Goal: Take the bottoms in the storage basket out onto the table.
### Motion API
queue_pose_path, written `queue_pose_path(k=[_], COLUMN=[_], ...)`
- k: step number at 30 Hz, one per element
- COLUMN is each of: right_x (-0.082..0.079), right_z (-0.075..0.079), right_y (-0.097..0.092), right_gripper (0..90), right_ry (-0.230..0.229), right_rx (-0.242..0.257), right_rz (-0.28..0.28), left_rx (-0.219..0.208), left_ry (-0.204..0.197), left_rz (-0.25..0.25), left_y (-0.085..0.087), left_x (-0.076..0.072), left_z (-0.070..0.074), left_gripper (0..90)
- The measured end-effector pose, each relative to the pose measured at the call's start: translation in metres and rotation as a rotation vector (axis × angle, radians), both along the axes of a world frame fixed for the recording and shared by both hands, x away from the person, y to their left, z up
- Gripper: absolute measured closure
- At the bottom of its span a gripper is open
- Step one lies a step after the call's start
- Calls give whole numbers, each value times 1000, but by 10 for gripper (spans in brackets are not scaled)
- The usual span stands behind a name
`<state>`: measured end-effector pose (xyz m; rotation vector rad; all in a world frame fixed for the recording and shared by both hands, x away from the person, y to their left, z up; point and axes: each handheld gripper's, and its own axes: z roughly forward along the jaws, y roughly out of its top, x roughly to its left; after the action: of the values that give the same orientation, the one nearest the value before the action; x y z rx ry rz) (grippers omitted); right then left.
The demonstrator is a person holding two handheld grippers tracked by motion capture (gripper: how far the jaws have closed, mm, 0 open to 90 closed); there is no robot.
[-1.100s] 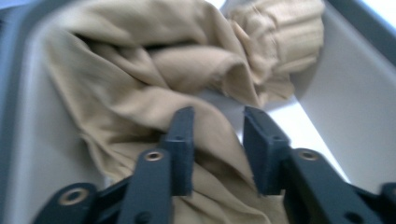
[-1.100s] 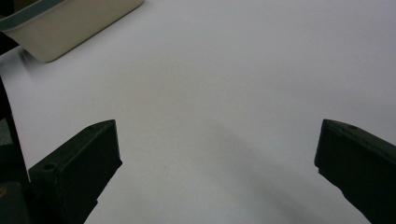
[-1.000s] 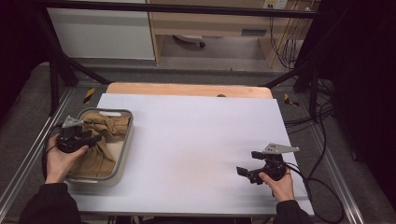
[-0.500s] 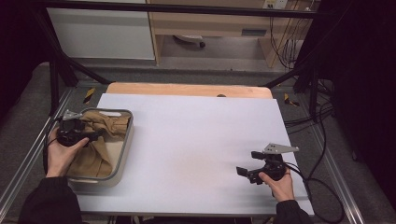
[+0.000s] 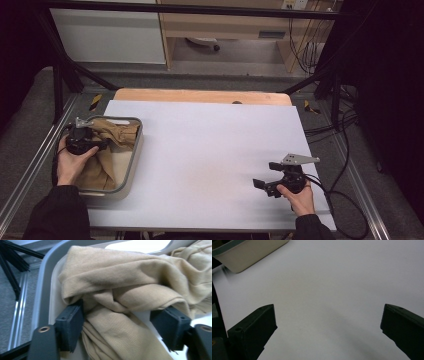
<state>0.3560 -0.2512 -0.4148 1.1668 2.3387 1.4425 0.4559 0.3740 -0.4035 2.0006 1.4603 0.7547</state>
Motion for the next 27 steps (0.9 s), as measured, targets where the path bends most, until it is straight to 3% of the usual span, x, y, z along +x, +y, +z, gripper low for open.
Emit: queue_pose_path(k=[5,27], right_x=[0,0], right_z=[-1,-1], right_y=[1,1], right_gripper=[7,7], right_ry=[5,6], right_rx=[-2,-1], right_rz=[1,-1], left_rx=[41,115], left_ry=[-4,-10], left_rz=[4,-5], left_y=[-2,-9], left_x=[0,2], left_z=[-2,-8], left_gripper=[330,453])
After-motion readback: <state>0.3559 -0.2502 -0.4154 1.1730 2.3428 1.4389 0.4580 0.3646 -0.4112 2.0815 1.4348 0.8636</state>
